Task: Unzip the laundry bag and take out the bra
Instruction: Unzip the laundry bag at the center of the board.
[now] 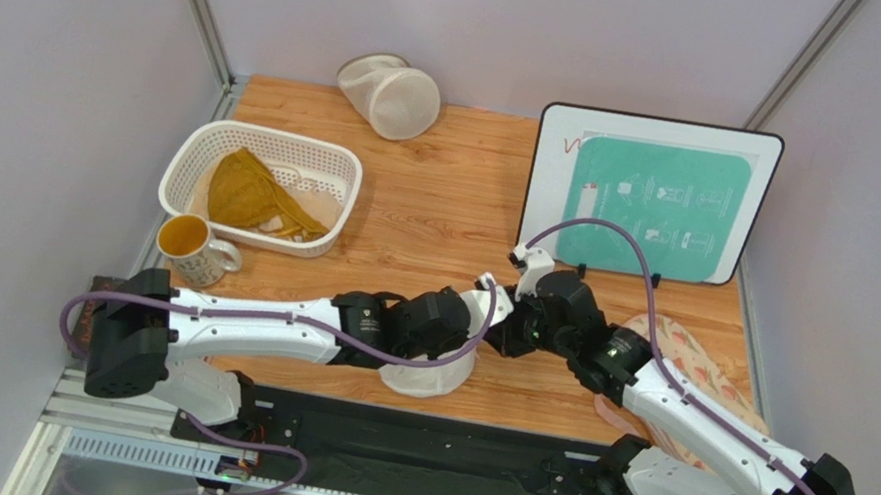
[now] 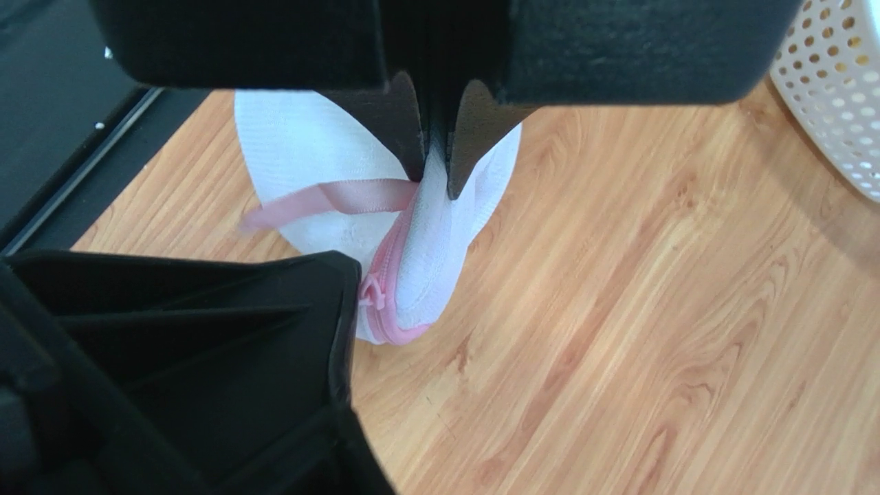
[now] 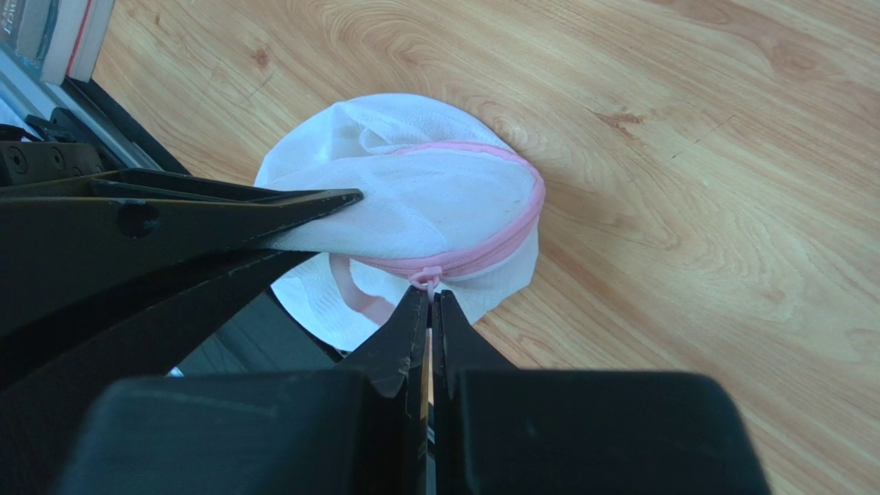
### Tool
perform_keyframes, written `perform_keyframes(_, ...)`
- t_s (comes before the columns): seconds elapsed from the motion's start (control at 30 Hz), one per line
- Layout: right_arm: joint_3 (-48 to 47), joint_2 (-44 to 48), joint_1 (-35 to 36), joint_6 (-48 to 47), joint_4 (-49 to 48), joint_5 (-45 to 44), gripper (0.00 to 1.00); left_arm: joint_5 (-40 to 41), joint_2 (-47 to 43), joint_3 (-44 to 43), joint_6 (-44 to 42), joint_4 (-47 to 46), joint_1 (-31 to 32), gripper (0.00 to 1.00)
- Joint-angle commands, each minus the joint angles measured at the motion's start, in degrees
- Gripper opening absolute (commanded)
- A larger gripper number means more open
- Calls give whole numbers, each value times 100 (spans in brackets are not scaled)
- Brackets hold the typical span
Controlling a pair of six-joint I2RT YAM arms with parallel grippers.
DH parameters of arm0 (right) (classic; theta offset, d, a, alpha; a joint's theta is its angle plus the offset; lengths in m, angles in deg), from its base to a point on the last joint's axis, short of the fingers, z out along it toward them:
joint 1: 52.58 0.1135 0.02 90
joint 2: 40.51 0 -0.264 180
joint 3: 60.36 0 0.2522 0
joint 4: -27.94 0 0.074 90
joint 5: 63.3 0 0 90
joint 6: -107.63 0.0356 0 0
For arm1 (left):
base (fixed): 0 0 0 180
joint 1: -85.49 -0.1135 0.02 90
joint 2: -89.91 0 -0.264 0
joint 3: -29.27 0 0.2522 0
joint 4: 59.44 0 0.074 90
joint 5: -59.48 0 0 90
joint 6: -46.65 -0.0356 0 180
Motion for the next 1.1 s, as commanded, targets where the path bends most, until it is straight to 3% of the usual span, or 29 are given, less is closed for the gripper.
perform_keyframes(0.0,-50,116,-23,-26,-186,-102,0,68,-483,365,69,168,23,0)
perform_keyframes(0.27,-146,-112,-137,-96,-256,37,0,-90,-1923,1349,-265,27,14,0)
perform_keyframes(0.6,-191,-684,-146,-61,-607,363,0,-143,-2971,1983,-11,212,23,1)
perform_keyframes(0.7,-173,-605,-137,27,-616,425,0,-161,-3085,1931,191,264,23,63)
perform_keyframes(0.77,-173,-491,-94,36,-564,416,0,-205,-3033,1747,227,343,23,79)
perform_keyframes(1.07,3,-227,126,167,-519,381,0,-389,-1856,446,219,291,14,83)
